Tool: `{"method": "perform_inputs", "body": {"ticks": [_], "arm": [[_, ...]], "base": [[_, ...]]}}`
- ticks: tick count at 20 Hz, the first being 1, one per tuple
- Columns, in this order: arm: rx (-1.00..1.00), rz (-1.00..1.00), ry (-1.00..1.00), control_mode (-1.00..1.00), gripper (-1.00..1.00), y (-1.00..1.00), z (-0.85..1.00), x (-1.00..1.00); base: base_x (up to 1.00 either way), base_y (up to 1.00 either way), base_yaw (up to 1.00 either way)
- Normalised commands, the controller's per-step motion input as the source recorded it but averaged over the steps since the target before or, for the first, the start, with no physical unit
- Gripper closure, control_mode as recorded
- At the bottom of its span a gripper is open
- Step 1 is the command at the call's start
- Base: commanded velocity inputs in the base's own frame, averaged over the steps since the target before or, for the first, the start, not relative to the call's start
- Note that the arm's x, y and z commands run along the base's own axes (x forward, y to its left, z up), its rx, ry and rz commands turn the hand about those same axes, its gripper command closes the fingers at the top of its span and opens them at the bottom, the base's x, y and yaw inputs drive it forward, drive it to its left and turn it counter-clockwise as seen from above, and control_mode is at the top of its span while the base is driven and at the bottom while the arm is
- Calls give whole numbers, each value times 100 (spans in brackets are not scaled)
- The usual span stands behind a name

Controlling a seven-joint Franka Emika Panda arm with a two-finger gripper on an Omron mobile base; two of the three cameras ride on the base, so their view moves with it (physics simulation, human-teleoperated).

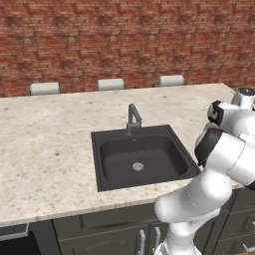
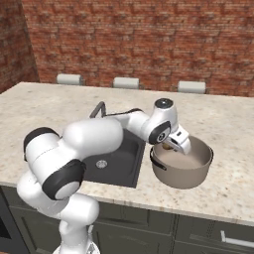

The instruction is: Dump the potato from the pot into the sink. Then turn on the water and wash the potato. Then turn off the water and put the potato back in the pot.

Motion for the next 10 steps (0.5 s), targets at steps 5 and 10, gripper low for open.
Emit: {"method": "perform_inputs", "body": {"ticks": [5, 10], "arm": [[0, -1, 0, -100, 100, -47, -42, 0], [0, 0, 0, -100, 100, -45, -32, 0]], "base": [[0, 0, 0], [0, 0, 0]]}}
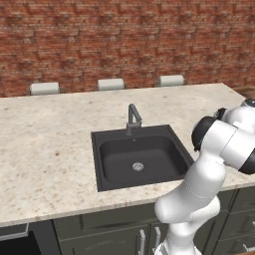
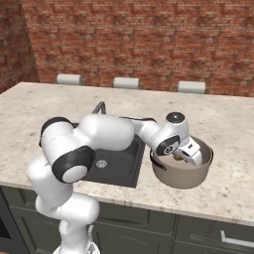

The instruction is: Dump the potato from the pot into the sink. Then turn on the water and wash the potato. Then turn off the water and put the potato back in the pot.

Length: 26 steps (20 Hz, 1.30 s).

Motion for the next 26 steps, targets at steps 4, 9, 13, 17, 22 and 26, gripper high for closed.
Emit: {"method": "perform_inputs", "body": {"ticks": [4, 9, 13, 17, 22, 26], "arm": [[0, 0, 0, -100, 100, -32, -23, 0], [0, 0, 0, -100, -100, -1, -4, 2], [0, 0, 0, -100, -100, 0, 0, 6], [0, 0, 0, -100, -100, 0, 0, 0], [0, 0, -1, -100, -100, 0, 4, 0], [0, 0, -13, -100, -100, 0, 57, -19]], "base": [[0, 0, 0], [0, 0, 0], [0, 0, 0], [0, 0, 0], [0, 0, 0], [0, 0, 0]]}}
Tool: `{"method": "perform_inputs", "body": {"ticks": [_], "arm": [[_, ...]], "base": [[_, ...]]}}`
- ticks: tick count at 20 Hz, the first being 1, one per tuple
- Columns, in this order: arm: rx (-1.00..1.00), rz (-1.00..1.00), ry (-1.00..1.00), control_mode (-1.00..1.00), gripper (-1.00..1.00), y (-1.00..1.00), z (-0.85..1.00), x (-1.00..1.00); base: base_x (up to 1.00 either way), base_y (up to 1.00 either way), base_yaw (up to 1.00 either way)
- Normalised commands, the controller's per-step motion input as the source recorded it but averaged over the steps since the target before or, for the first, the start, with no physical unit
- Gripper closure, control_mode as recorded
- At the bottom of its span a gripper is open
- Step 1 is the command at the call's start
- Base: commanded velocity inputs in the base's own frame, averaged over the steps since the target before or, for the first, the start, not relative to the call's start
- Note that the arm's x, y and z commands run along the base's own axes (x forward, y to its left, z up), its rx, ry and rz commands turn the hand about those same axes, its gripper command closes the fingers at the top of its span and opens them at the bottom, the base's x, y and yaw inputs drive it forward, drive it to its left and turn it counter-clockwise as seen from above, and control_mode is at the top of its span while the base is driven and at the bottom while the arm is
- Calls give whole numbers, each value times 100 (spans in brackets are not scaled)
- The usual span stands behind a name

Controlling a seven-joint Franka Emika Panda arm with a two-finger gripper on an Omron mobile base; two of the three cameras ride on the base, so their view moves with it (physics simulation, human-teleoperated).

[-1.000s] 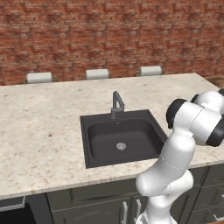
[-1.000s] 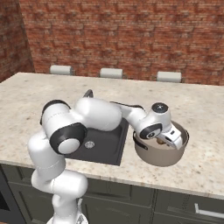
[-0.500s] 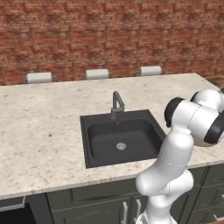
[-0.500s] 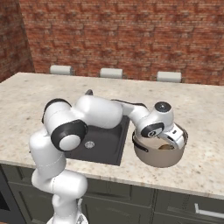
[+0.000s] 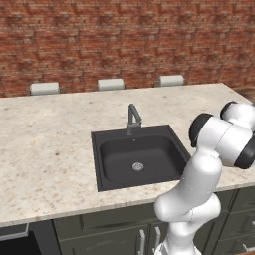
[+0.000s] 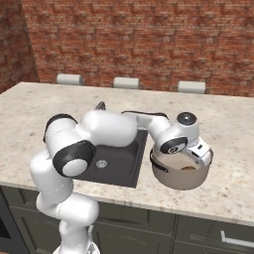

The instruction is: Dump the potato from the pot into the sink. Then turn on the water and wash the potato. Then turn off the water and put the potato back in the pot.

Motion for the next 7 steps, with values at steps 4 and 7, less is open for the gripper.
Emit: {"method": "perform_inputs", "body": {"ticks": [4, 7], "arm": [[0, 0, -16, -100, -100, 0, 73, -46], [-2, 0, -22, -100, -100, 23, 54, -75]], "base": [[0, 0, 0], [0, 0, 0]]}}
